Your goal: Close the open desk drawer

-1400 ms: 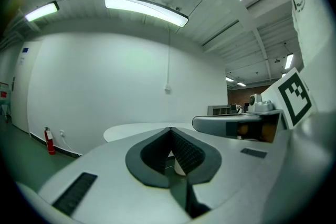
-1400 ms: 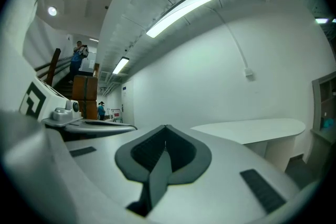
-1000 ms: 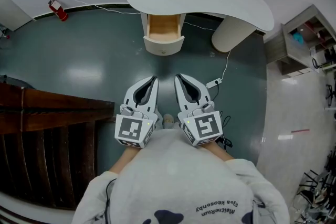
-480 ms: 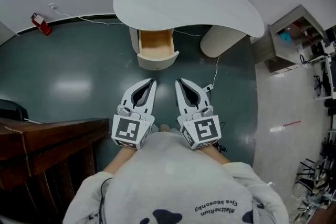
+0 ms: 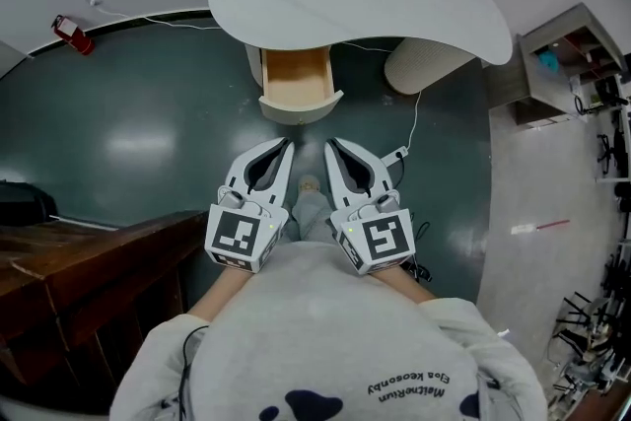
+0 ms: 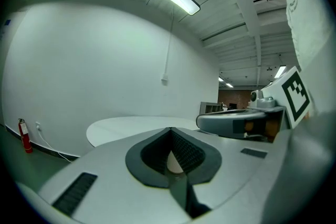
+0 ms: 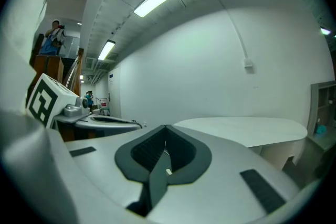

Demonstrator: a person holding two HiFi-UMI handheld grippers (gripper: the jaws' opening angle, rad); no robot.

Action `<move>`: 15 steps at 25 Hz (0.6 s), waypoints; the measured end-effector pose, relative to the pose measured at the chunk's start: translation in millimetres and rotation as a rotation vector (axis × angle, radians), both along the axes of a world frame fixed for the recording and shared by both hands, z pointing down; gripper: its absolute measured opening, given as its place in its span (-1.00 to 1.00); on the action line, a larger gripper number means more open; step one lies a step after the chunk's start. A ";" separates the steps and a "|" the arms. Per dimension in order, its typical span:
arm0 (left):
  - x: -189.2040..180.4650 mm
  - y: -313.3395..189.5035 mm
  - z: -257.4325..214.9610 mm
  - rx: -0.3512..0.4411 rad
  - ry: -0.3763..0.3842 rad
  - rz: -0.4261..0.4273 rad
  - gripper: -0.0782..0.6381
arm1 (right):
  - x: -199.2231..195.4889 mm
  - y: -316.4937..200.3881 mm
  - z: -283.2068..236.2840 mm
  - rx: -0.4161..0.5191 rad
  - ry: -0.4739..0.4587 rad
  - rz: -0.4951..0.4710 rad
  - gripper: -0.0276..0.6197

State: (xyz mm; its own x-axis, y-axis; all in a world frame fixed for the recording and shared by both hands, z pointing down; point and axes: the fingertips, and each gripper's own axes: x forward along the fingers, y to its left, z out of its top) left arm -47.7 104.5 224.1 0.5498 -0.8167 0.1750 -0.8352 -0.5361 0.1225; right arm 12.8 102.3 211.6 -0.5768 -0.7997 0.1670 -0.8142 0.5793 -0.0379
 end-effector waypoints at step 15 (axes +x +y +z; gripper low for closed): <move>22.1 -74.7 16.9 -0.032 -0.026 -0.083 -0.76 | 24.0 -85.1 28.9 -0.002 0.001 -0.117 -0.87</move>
State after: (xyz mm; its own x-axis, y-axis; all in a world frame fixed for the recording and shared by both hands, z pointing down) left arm -25.6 29.8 241.1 0.4752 -0.8532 0.2151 -0.8799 -0.4608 0.1158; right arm 36.8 17.2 240.5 -0.6660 -0.7266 0.1690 -0.7411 0.6702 -0.0390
